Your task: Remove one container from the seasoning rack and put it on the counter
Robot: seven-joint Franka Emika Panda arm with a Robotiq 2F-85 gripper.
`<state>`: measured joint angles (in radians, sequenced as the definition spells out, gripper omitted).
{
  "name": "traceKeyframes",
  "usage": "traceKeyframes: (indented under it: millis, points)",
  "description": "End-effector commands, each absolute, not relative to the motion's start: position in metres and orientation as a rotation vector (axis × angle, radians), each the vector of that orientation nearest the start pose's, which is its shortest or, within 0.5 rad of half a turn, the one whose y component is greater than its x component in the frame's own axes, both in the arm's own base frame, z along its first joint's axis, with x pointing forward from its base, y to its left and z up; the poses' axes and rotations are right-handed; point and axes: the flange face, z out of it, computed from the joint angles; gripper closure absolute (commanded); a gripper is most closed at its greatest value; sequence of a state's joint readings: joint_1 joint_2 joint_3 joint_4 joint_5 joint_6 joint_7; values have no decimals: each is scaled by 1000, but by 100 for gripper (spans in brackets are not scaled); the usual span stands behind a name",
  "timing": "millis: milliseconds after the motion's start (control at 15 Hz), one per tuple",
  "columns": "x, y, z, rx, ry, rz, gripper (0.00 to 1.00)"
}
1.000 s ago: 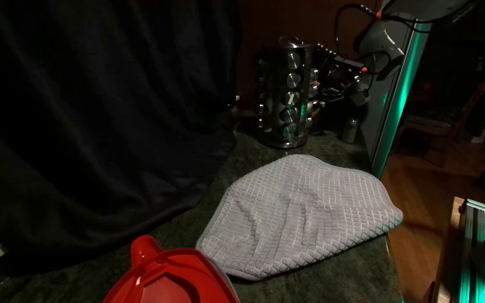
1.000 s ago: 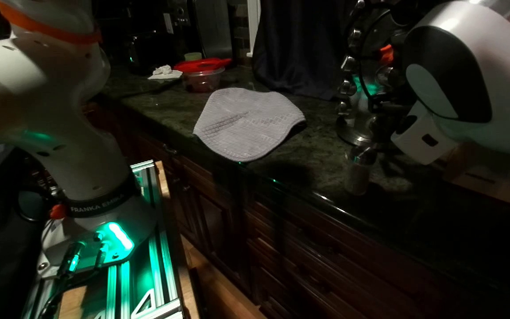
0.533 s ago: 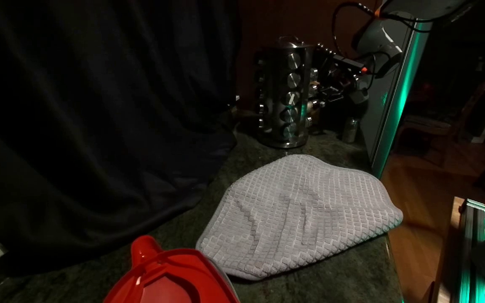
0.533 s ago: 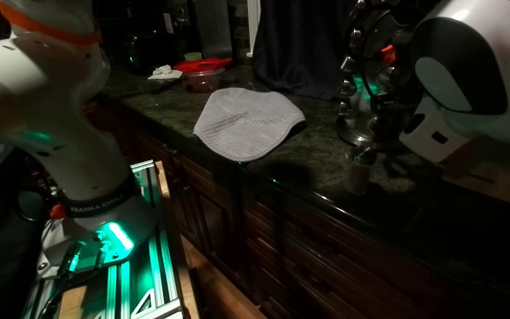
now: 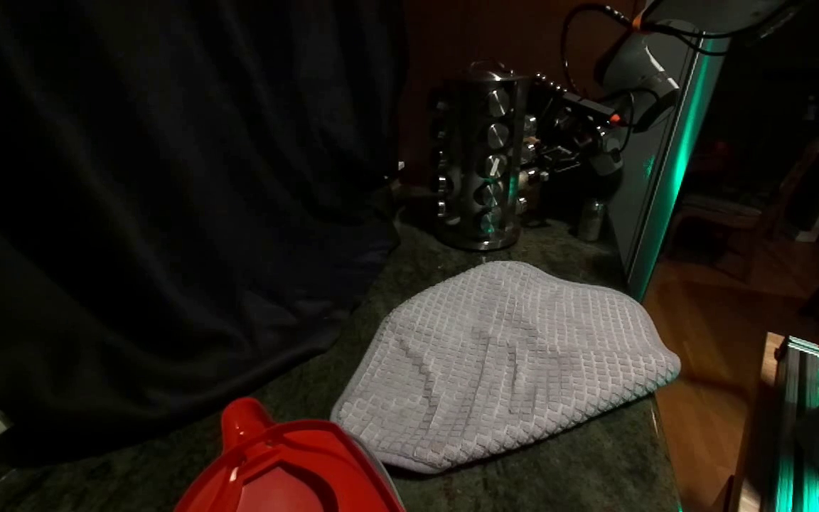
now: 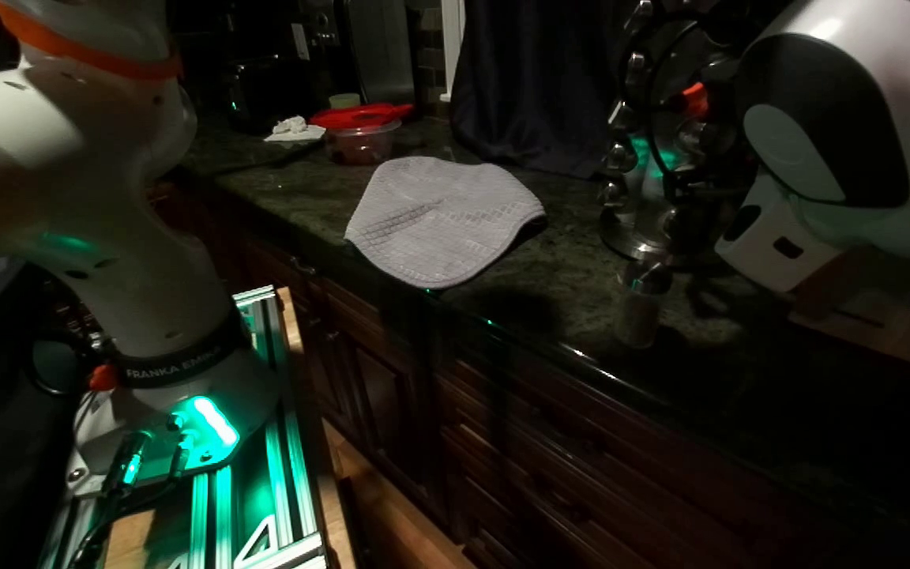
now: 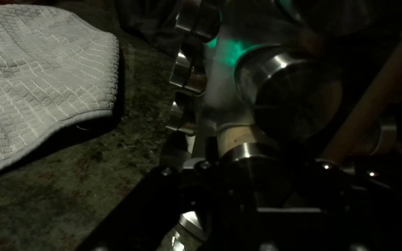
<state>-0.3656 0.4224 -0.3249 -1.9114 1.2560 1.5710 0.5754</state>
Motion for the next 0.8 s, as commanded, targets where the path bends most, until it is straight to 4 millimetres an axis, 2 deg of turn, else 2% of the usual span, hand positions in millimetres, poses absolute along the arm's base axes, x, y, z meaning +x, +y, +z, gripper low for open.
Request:
traceKeyframes:
  millis: [0,467,733]
  points:
    - [515,-292,308,-1223,1559,575,76]
    - [518,-295,316,-1338,1541,503,76]
    - [520,-297,315,-1302,1533,520,76]
